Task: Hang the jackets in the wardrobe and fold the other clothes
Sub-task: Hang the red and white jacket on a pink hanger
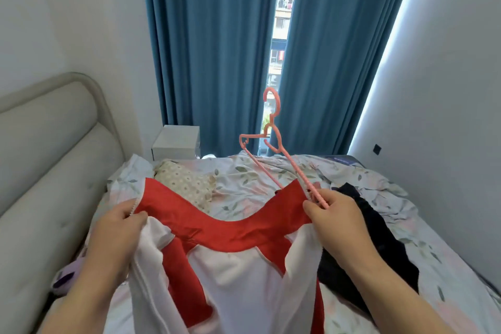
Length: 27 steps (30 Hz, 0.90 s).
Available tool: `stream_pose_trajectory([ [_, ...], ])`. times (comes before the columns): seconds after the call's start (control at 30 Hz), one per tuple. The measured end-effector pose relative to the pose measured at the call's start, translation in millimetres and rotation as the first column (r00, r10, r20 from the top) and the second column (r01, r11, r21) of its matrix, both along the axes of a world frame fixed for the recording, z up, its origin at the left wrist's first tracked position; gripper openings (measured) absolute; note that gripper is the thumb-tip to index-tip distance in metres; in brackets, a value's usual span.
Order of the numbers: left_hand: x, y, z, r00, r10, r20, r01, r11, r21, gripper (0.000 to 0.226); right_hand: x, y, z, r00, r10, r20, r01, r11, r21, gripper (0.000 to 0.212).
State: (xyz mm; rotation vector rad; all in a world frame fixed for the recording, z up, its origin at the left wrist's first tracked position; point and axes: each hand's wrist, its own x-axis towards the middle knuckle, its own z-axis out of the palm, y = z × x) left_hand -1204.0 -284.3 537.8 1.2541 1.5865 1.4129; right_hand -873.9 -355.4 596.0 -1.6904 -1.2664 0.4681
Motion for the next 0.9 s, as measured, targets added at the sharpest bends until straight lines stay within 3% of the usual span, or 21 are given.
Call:
stream_pose_trajectory([
  [0.07,5.7,17.3,-38.1,0.999,-0.003,-0.044,0.0,0.998,-0.067,0.021,5.1,18.0,-35.3,1.0,-0.016,-0.004,0.016,0.997,-0.082,0.022],
  [0.17,16.2,40.9,-100.8,0.996,0.007,-0.088,-0.021,0.987,-0.157,0.037,10.2,50.2,-100.4,1.0,-0.027,-0.014,0.023,0.98,-0.196,0.037],
  [0.27,22.8,63.3,-170.4,1.0,0.0,0.016,0.004,0.963,-0.271,0.037,9.9,81.2,-172.5,0.997,-0.068,-0.034,0.055,0.951,-0.304,0.036],
  [0.43,36.3,117.6,-299.4,0.98,0.098,0.173,-0.012,0.897,-0.442,0.015,7.4,148.8,-309.9,0.989,-0.131,-0.069,0.095,0.917,-0.388,0.035],
  [0.6,43.9,176.7,-403.8,0.969,0.103,0.225,0.015,0.883,-0.469,0.024,9.1,220.2,-426.2,0.989,-0.127,-0.081,0.085,0.914,-0.396,0.031],
  [0.77,48.6,248.1,-451.8,0.966,0.051,0.252,0.057,0.914,-0.403,0.024,19.8,295.3,-497.7,0.993,-0.09,-0.072,0.059,0.932,-0.357,0.024],
  [0.9,51.2,293.3,-484.2,0.993,-0.045,0.109,0.08,0.935,-0.346,0.02,28.5,330.2,-539.8,0.998,-0.041,-0.055,0.018,0.928,-0.372,0.027],
])
